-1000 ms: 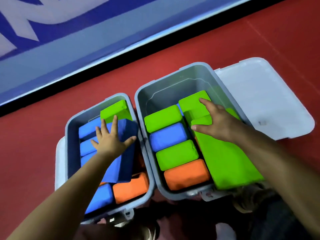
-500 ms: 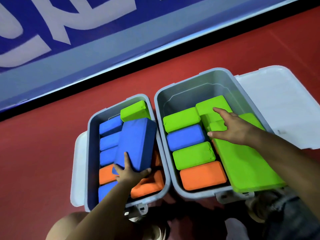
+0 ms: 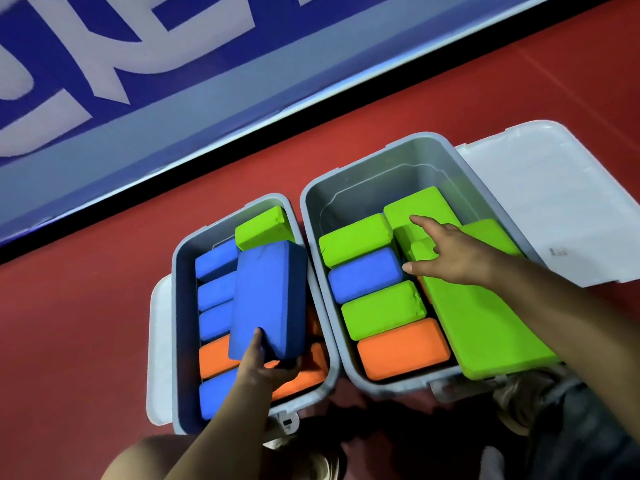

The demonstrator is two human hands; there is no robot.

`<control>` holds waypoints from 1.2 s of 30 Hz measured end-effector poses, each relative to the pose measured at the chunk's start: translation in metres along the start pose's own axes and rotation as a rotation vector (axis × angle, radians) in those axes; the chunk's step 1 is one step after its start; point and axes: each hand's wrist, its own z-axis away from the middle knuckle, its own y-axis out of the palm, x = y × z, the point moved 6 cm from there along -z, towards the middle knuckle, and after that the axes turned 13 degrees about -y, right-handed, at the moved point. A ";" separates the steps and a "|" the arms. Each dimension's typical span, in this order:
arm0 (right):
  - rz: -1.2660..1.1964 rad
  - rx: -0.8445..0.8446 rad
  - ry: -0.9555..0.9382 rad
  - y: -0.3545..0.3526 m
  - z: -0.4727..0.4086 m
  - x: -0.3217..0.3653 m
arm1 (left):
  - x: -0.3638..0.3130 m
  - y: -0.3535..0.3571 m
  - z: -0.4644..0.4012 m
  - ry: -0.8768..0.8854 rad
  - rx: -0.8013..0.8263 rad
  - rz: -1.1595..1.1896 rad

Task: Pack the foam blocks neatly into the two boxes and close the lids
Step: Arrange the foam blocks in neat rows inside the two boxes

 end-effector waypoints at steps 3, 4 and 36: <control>0.004 0.002 0.001 -0.001 0.001 0.000 | -0.014 -0.007 0.004 -0.001 0.026 0.036; 0.005 0.000 0.001 -0.001 0.001 0.001 | -0.019 -0.006 0.007 0.019 0.025 0.012; -0.147 -0.053 0.049 -0.025 0.020 -0.001 | -0.020 0.292 0.035 1.298 -0.679 -2.252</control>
